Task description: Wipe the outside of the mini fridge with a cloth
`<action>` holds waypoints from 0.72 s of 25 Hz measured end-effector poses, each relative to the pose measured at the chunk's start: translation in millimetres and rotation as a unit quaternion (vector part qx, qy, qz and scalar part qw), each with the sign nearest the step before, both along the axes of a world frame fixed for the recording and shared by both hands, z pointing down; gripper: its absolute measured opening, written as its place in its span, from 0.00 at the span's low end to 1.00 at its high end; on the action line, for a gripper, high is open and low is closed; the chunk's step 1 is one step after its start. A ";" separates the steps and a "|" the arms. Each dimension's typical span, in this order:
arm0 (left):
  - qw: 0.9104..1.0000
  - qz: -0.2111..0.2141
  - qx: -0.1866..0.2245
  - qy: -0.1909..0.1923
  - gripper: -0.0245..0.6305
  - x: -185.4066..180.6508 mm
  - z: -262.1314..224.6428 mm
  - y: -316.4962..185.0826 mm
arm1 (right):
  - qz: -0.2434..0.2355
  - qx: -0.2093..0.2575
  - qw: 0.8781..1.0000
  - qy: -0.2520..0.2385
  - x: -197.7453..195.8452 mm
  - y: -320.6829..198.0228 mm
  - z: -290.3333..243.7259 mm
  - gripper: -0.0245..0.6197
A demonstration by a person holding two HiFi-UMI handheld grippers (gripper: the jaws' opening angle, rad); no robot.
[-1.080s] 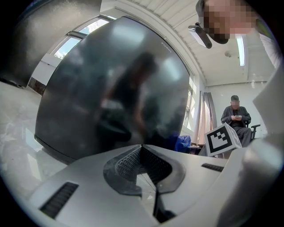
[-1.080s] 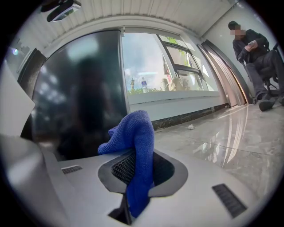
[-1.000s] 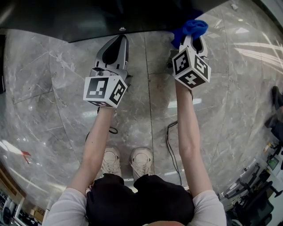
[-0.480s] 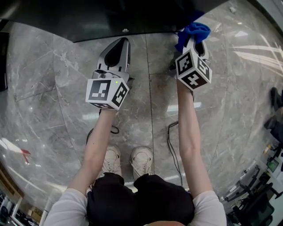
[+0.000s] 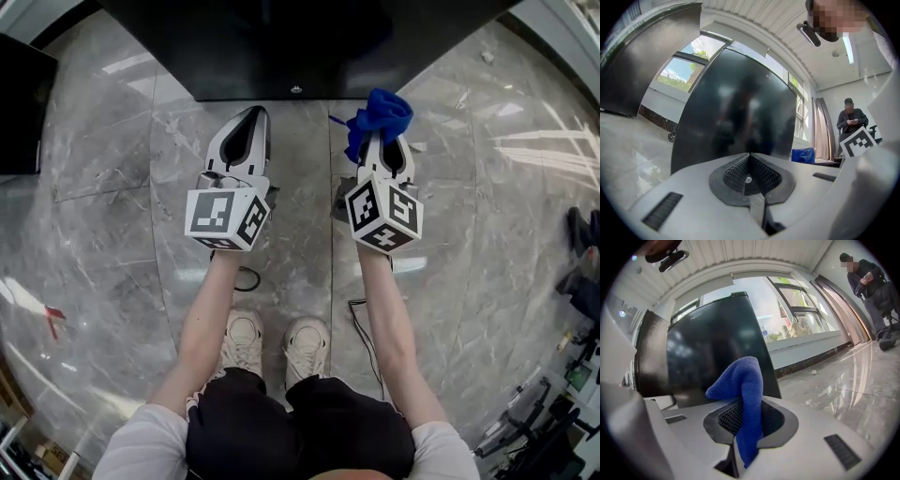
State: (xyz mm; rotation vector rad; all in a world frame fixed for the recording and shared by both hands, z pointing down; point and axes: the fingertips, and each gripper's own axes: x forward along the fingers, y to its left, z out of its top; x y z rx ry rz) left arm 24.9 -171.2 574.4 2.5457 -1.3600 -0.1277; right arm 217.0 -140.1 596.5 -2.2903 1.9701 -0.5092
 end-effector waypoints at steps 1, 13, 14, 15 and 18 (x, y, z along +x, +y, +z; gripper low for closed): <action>1.000 -0.004 0.005 0.000 0.04 -4.4 -4.8 0.1 | -0.012 0.003 1.000 -0.003 -10.2 3.0 -4.2 0.16; 0.999 -0.026 0.020 -0.012 0.04 -17.2 -21.0 -6.0 | -0.074 0.041 0.996 0.024 -67.5 -2.2 -40.6 0.16; 0.999 -0.031 0.012 -0.014 0.04 -18.2 -21.9 -6.6 | -0.068 0.040 0.997 0.023 -66.7 -1.2 -42.4 0.16; 0.999 -0.035 0.005 -0.015 0.04 -19.3 -25.4 -6.5 | -0.062 0.037 0.997 0.021 -65.6 0.6 -45.3 0.16; 0.999 -0.033 0.013 -0.023 0.04 -16.5 -64.1 -7.7 | -0.056 0.018 0.998 0.012 -61.2 2.5 -70.0 0.16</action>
